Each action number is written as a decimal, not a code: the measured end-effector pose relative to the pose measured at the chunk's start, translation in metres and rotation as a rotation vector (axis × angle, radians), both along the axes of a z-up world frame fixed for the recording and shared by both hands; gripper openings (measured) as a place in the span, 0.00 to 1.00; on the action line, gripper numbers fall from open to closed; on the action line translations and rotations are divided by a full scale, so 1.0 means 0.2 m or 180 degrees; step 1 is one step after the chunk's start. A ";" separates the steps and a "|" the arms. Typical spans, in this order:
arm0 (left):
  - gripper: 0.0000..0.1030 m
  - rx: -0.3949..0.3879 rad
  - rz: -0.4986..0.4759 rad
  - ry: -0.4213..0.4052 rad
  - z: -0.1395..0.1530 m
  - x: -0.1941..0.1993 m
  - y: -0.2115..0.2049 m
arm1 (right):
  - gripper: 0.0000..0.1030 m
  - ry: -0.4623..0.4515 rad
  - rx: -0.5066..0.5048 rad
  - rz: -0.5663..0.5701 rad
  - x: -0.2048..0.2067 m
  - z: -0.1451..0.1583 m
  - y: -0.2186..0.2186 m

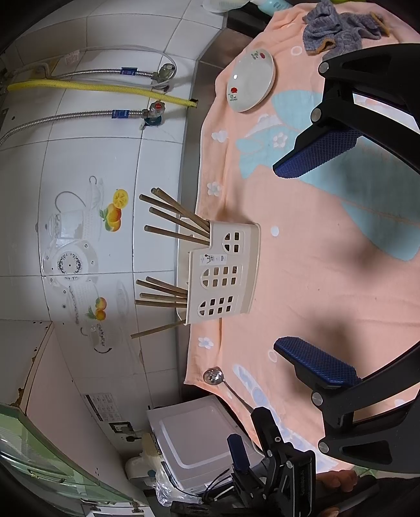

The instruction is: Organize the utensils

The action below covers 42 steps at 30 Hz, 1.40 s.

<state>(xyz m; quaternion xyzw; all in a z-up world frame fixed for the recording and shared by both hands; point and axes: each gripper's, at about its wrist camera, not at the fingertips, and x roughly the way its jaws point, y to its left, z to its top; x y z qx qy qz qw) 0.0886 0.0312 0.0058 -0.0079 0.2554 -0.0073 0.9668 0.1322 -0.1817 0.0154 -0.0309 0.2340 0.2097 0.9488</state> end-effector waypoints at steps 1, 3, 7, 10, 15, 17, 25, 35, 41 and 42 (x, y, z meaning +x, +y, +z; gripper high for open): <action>0.95 0.0001 -0.0001 0.0004 0.00 0.00 0.00 | 0.93 0.0002 -0.0001 0.0000 0.00 0.00 0.00; 0.95 0.0003 0.0004 0.0008 0.00 0.00 0.00 | 0.93 0.0003 -0.0002 0.0004 0.00 0.00 0.00; 0.95 0.0004 0.0011 0.0014 0.00 0.00 0.00 | 0.93 0.0003 0.0001 0.0004 0.00 0.00 0.00; 0.95 0.0003 0.0013 0.0013 0.00 0.00 0.00 | 0.93 0.0008 -0.0001 0.0003 0.00 0.00 0.00; 0.95 0.0005 0.0014 0.0019 0.00 0.00 0.00 | 0.93 0.0014 0.0001 0.0017 0.00 -0.01 0.00; 0.95 0.0006 0.0013 0.0021 0.00 0.00 0.00 | 0.93 0.0016 0.0003 0.0020 0.00 -0.01 0.00; 0.95 0.0003 0.0014 0.0021 -0.01 0.00 0.00 | 0.93 0.0017 0.0005 0.0022 0.00 -0.01 0.01; 0.95 0.0005 0.0018 0.0041 -0.02 0.00 -0.01 | 0.93 0.0015 0.0013 0.0040 -0.01 -0.02 0.02; 0.95 0.0024 0.0021 0.0047 -0.02 0.00 -0.02 | 0.93 0.0019 0.0018 0.0040 -0.01 -0.02 0.02; 0.95 0.0021 0.0021 0.0048 -0.02 0.00 -0.02 | 0.93 0.0018 0.0017 0.0043 -0.01 -0.02 0.03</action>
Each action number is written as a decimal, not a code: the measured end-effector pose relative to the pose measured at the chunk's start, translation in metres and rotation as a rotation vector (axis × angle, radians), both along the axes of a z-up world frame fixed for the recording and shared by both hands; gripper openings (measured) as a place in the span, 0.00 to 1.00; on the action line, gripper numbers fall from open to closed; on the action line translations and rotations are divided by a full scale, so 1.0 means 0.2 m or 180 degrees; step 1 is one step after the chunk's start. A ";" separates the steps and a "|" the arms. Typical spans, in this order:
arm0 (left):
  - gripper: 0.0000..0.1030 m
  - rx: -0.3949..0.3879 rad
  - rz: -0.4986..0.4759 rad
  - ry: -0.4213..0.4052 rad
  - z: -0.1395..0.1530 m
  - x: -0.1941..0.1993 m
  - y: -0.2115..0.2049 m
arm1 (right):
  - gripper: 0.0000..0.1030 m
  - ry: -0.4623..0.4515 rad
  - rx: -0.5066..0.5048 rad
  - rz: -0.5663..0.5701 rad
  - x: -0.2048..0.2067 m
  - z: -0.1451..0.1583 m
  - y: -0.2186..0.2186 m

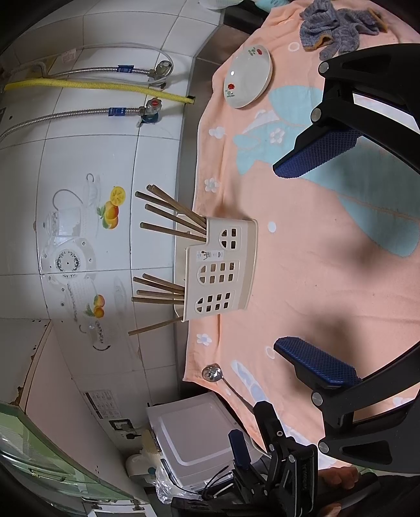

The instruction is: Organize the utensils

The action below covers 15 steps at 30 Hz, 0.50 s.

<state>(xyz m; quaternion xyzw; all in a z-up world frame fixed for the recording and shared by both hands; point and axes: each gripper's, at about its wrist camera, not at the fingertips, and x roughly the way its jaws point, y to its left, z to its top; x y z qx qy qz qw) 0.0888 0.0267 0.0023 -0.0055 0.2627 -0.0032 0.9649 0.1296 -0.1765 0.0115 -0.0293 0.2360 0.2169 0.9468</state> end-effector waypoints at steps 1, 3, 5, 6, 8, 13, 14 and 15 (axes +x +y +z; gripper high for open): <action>0.95 -0.0002 0.0001 0.0003 0.00 0.00 0.00 | 0.93 0.0000 0.0000 0.0000 0.00 0.00 0.00; 0.95 0.0004 0.0004 0.0007 0.00 0.00 0.00 | 0.93 0.0000 0.0002 0.0003 0.00 0.00 0.00; 0.95 0.0000 0.0001 0.0006 0.00 0.00 0.00 | 0.93 -0.0001 -0.0001 0.0005 0.00 0.00 0.00; 0.95 0.0001 -0.0001 0.0004 0.00 0.00 0.00 | 0.93 -0.0003 -0.0002 0.0005 0.00 0.00 0.00; 0.95 0.0006 -0.0003 0.0003 0.00 0.00 -0.01 | 0.93 -0.0003 0.0001 0.0009 0.00 0.00 0.00; 0.95 0.0005 -0.0003 0.0009 0.00 0.00 -0.01 | 0.93 -0.0004 0.0002 0.0010 0.00 0.00 0.00; 0.95 0.0003 -0.0002 0.0010 0.00 0.00 -0.01 | 0.93 -0.0002 0.0002 0.0008 0.00 0.00 0.00; 0.95 0.0002 0.0001 0.0011 0.00 0.00 -0.01 | 0.93 -0.0001 0.0001 0.0007 0.00 0.00 0.00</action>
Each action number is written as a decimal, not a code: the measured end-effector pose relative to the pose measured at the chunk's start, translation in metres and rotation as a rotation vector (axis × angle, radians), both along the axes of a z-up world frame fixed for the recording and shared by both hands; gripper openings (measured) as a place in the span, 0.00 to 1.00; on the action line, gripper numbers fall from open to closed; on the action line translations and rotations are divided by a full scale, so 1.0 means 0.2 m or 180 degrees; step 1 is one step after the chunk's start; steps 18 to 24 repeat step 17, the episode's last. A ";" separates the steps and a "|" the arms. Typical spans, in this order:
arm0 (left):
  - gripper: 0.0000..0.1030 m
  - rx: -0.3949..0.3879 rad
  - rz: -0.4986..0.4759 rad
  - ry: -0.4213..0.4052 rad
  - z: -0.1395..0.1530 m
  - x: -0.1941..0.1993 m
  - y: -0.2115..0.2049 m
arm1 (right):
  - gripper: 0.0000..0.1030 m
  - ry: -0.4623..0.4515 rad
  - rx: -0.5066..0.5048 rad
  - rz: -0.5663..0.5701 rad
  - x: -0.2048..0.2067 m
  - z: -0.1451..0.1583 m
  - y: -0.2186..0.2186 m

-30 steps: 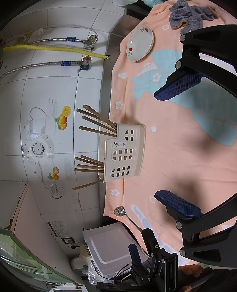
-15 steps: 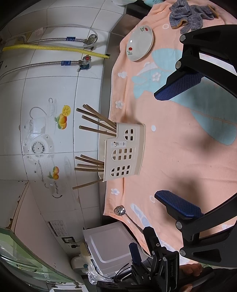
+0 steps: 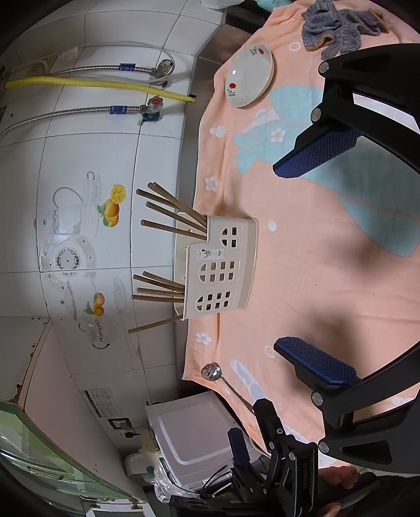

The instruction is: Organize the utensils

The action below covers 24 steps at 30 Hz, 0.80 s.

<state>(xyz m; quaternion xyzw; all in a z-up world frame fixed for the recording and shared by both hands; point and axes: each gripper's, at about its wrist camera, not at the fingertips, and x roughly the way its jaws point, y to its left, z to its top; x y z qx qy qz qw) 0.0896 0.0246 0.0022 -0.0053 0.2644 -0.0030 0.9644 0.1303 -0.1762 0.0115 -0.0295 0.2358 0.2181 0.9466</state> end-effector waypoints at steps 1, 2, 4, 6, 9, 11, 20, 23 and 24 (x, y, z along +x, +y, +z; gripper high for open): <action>0.95 -0.0002 0.0005 -0.0002 0.00 0.00 0.00 | 0.93 -0.0002 -0.0001 0.0002 0.00 0.00 0.00; 0.95 -0.0001 0.0012 -0.0006 0.00 0.00 0.00 | 0.93 -0.0001 -0.0002 0.0001 0.00 0.00 0.00; 0.95 0.0010 0.0050 -0.0004 0.00 0.00 0.00 | 0.93 0.0000 -0.0001 0.0003 0.00 0.00 0.00; 0.95 0.0018 0.0082 -0.0008 0.00 0.00 0.01 | 0.93 -0.0002 -0.0003 0.0001 0.00 0.00 0.00; 0.95 0.0019 0.0077 -0.0014 0.01 0.00 0.02 | 0.93 0.0007 -0.0002 -0.0004 0.00 0.00 0.00; 0.95 0.0030 0.0111 -0.0008 0.01 0.00 0.02 | 0.93 0.0014 0.0002 -0.0008 0.00 -0.01 -0.01; 0.95 0.0015 0.0129 0.0016 0.01 0.00 0.03 | 0.93 0.0016 0.0000 -0.0003 0.00 -0.01 -0.02; 0.95 0.0015 0.0129 0.0016 0.01 0.00 0.03 | 0.93 0.0016 0.0000 -0.0003 0.00 -0.01 -0.02; 0.95 0.0015 0.0129 0.0016 0.01 0.00 0.03 | 0.93 0.0016 0.0000 -0.0003 0.00 -0.01 -0.02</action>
